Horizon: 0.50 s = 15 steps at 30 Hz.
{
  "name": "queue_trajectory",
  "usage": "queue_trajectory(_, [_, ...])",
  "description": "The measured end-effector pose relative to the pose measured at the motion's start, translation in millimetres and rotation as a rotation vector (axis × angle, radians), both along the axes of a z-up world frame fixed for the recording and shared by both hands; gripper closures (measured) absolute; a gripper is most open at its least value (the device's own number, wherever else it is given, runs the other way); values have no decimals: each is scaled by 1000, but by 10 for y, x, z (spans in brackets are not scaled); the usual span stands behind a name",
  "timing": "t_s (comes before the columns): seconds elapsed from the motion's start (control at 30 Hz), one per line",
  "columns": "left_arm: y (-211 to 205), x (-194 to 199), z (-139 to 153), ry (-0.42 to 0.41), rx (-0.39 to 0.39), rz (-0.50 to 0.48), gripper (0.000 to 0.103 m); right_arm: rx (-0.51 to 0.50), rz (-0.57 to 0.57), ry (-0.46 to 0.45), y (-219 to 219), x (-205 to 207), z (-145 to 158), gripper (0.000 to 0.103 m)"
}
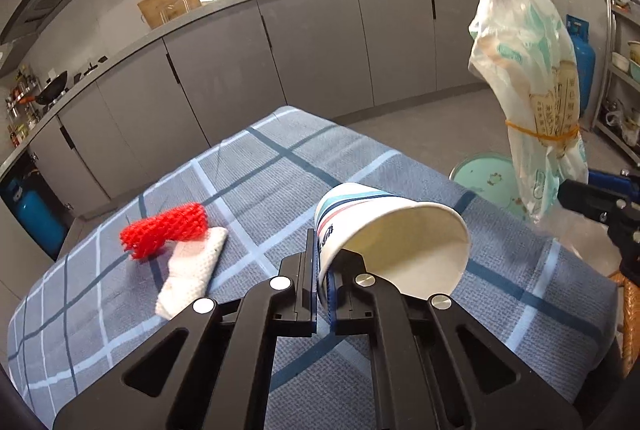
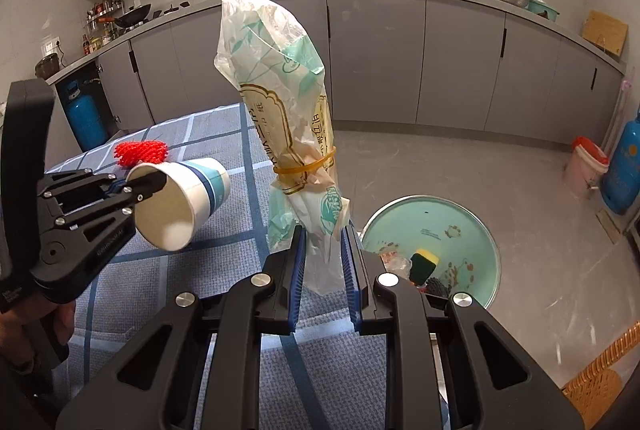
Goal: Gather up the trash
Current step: 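Grasp the white paper cup by its rim with the left gripper, then carry the white-green bag and paper cup toward the green bucket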
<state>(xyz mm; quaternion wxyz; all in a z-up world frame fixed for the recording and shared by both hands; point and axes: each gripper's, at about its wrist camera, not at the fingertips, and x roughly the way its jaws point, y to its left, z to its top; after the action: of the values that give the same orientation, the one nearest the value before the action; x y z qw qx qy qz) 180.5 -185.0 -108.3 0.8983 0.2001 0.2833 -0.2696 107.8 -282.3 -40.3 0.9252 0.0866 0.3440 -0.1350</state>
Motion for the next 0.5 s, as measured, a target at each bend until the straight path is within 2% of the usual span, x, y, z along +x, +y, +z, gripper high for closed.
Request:
queue_trajectory(0.23, [24,-71,276,-45,-36,8,98,-15,-4,-28,20,-99,132,83])
queue_trajectory(0.5, [71,-133,456,-72,-56,12,98,-24,4,-52,79,-183,246,83])
